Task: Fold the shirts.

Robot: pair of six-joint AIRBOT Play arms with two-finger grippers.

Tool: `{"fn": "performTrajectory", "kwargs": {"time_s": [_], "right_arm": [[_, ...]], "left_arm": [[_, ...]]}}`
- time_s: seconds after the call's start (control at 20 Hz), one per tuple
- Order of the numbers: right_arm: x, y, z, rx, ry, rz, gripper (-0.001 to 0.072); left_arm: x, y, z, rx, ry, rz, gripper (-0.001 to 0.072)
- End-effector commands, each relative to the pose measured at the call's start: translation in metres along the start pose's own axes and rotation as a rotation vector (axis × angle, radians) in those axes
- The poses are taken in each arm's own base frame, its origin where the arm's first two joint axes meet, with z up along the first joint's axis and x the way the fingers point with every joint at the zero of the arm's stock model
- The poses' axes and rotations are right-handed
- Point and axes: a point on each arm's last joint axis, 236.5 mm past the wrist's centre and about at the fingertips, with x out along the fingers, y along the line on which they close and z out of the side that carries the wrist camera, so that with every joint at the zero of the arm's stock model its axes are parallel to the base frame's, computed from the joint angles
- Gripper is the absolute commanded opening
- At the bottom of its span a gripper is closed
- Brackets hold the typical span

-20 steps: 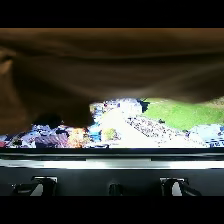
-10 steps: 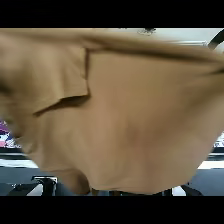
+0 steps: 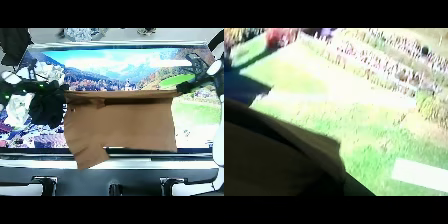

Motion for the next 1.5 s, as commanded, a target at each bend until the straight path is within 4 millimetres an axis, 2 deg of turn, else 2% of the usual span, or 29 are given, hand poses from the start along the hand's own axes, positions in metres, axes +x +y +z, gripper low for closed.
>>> {"fn": "performTrajectory", "kwargs": {"time_s": [0.0, 0.15, 0.25, 0.35, 0.4, 0.55, 0.6, 0.65, 0.75, 0.9, 0.95, 1.0, 1.05, 1.1, 1.2, 1.3, 1.35, 1.45], "right_arm": [[0.036, -0.017, 0.045, 0.057, -0.184, -0.071, 0.0042], [0.029, -0.03, 0.068, 0.055, -0.288, -0.125, 0.0043], [0.029, -0.029, 0.066, 0.045, -0.277, -0.12, 0.0042], [0.035, -0.02, 0.043, -0.021, -0.169, -0.092, 0.0042], [0.038, -0.015, 0.022, -0.05, -0.08, -0.071, 0.0043], [0.052, 0.004, -0.048, -0.109, 0.202, 0.032, 0.0044], [0.057, 0.011, -0.064, -0.119, 0.266, 0.069, 0.0044], [0.063, 0.016, -0.076, -0.116, 0.315, 0.098, 0.0044], [0.073, 0.026, -0.09, -0.097, 0.37, 0.147, 0.0044], [0.079, 0.037, -0.096, -0.061, 0.394, 0.19, 0.0046], [0.079, 0.037, -0.094, -0.059, 0.388, 0.19, 0.0113], [0.076, 0.036, -0.092, -0.059, 0.386, 0.189, 0.0342], [0.067, 0.035, -0.092, -0.084, 0.396, 0.192, 0.0487], [0.055, 0.031, -0.092, -0.098, 0.401, 0.198, 0.0501], [0.027, 0.013, -0.097, -0.042, 0.389, 0.198, 0.0501], [-0.007, -0.002, -0.129, 0.027, 0.468, 0.239, 0.05], [-0.016, -0.009, -0.142, 0.077, 0.477, 0.249, 0.0501], [-0.026, -0.019, -0.167, 0.142, 0.497, 0.254, 0.0501]], "left_arm": [[0.052, 0.017, 0.029, -0.067, -0.073, -0.055, 0.0026], [0.052, 0.02, 0.056, -0.054, -0.153, -0.043, 0.0026], [0.047, 0.013, 0.053, -0.009, -0.133, -0.053, 0.0026], [0.044, 0.006, 0.025, 0.003, -0.015, -0.076, 0.0026], [0.045, 0.008, 0.002, 0.007, 0.081, -0.066, 0.0026], [0.044, 0.045, -0.064, -0.02, 0.337, 0.11, 0.0026], [0.043, 0.055, -0.081, -0.026, 0.399, 0.156, 0.0026], [0.044, 0.057, -0.096, -0.036, 0.445, 0.161, 0.0026], [0.051, 0.054, -0.116, -0.049, 0.496, 0.153, 0.0026], [0.061, 0.048, -0.133, -0.05, 0.541, 0.156, 0.0031], [0.062, 0.047, -0.133, -0.048, 0.542, 0.155, 0.0101], [0.06, 0.047, -0.132, -0.056, 0.541, 0.157, 0.0291], [0.056, 0.047, -0.129, -0.072, 0.541, 0.159, 0.0449], [0.048, 0.046, -0.126, -0.071, 0.547, 0.155, 0.0482], [0.027, 0.044, -0.122, -0.069, 0.556, 0.148, 0.0482], [0.008, 0.044, -0.132, -0.085, 0.565, 0.15, 0.048], [0.003, 0.044, -0.146, -0.091, 0.578, 0.152, 0.0477], [0.0, 0.047, -0.193, -0.101, 0.626, 0.153, 0.0477]]}}
